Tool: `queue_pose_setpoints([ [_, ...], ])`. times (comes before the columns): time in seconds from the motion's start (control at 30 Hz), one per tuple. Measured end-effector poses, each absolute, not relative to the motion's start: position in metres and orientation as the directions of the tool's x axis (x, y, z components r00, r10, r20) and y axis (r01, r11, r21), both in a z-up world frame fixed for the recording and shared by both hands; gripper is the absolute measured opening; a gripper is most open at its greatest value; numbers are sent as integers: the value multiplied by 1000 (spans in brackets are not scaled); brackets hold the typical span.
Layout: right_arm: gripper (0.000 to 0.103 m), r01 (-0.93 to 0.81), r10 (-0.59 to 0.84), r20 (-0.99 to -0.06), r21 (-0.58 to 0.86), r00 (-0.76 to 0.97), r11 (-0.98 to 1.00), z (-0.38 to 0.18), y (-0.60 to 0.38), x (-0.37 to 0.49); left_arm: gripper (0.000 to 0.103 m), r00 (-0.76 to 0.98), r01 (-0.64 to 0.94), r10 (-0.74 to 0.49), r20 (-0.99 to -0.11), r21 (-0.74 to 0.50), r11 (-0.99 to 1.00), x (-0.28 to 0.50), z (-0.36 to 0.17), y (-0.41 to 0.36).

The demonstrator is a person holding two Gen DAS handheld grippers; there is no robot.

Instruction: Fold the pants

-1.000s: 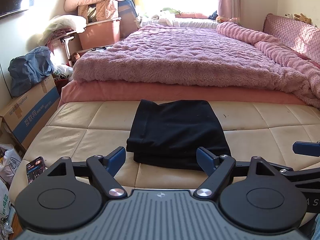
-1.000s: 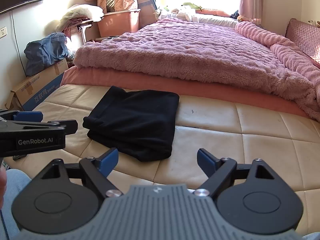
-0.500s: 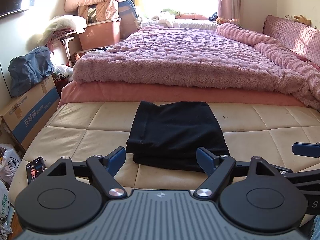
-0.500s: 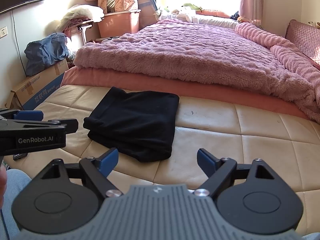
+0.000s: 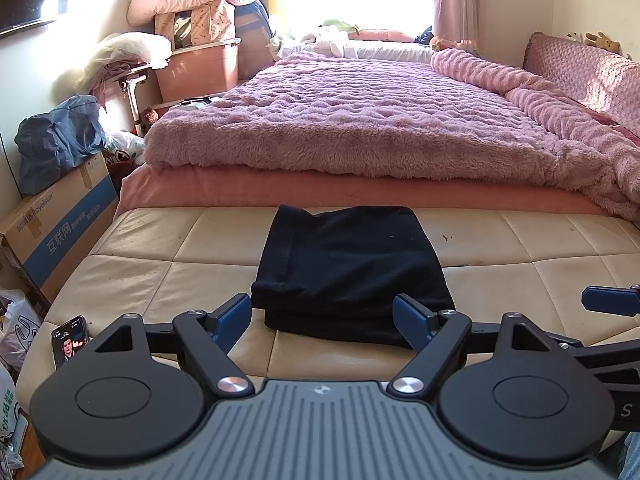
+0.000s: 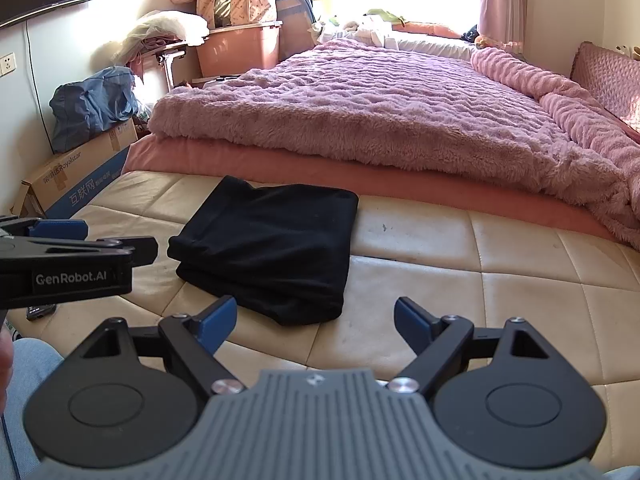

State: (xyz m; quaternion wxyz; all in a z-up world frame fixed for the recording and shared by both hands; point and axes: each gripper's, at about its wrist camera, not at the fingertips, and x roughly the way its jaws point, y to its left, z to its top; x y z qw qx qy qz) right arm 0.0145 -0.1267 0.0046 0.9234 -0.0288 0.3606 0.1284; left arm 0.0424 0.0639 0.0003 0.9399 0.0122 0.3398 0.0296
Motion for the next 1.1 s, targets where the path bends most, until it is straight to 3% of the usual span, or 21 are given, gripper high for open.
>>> queue_pose_setpoints([
  [1.1, 82, -249, 220, -678, 56, 702, 967, 6, -129, 15, 94, 775, -42, 78, -628, 72, 997, 40, 4, 63],
])
